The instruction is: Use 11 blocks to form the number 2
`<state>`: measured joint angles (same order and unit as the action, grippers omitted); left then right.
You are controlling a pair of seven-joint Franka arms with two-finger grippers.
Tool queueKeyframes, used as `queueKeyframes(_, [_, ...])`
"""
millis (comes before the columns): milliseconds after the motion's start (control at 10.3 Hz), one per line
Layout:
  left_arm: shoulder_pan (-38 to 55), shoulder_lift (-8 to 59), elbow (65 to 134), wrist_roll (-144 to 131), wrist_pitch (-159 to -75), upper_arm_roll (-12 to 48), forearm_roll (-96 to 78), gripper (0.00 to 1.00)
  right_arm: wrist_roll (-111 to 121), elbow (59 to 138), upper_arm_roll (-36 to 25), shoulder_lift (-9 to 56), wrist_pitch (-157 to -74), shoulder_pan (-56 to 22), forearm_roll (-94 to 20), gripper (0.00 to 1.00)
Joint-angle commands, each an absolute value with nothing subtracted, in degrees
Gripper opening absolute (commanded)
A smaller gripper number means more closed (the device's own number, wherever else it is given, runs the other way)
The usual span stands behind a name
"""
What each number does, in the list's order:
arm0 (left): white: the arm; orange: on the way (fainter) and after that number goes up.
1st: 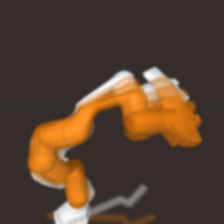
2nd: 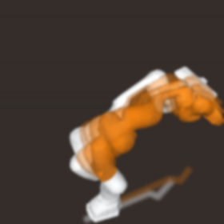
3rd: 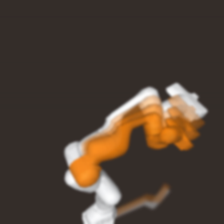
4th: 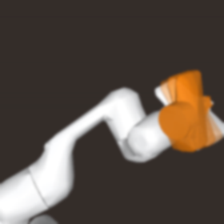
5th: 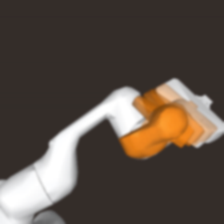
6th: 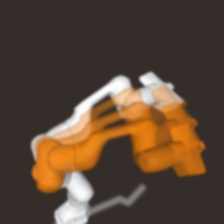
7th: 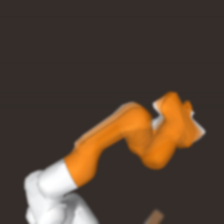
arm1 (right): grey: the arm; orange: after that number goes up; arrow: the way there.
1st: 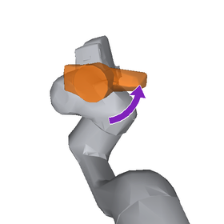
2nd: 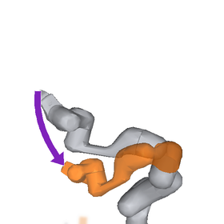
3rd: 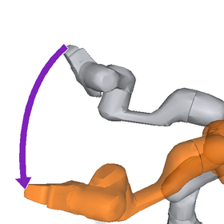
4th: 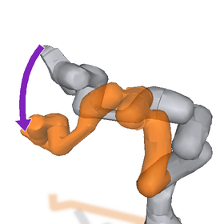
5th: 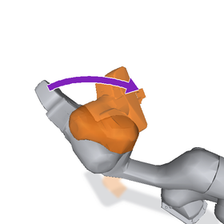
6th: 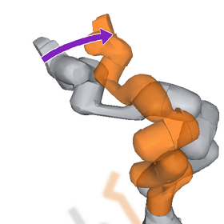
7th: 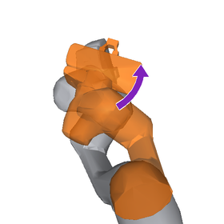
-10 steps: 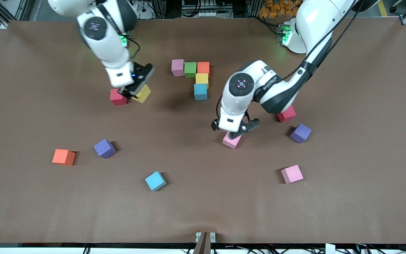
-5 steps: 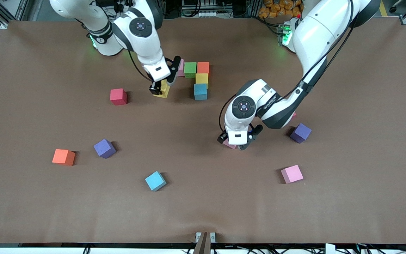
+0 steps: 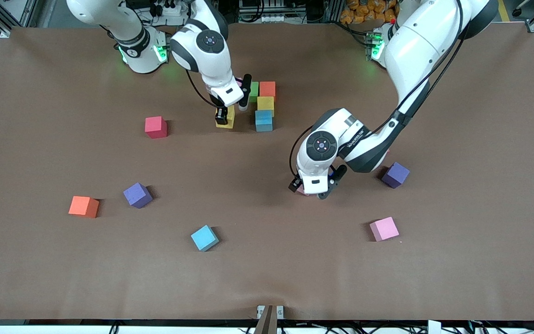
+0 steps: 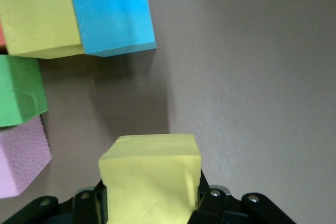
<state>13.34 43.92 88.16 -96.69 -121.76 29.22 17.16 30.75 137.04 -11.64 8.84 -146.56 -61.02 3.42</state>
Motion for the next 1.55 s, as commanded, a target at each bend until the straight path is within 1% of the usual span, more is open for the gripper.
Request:
queueKeyframes(0, [14.2,44.3,87.3,-97.6,-121.1,27.2,16.6,1.00,30.5,136.0,-10.3,11.7,-148.6,-61.5,2.7,0.37])
queueKeyframes(290, [14.2,45.4,87.6,-98.7,-121.1,25.4,16.6,1.00,30.4,133.3,-8.5,14.8,-148.7,-62.0,-0.4,0.37])
queueKeyframes(580, [14.2,45.8,87.6,-100.2,-121.1,24.9,16.6,1.00,30.4,129.6,-8.4,18.5,-148.6,-63.4,-2.4,0.37])
queueKeyframes(1450, [14.0,45.5,87.5,-100.5,-121.1,24.9,16.6,1.00,30.0,127.9,-8.4,21.4,-148.6,-65.4,-2.4,0.37])
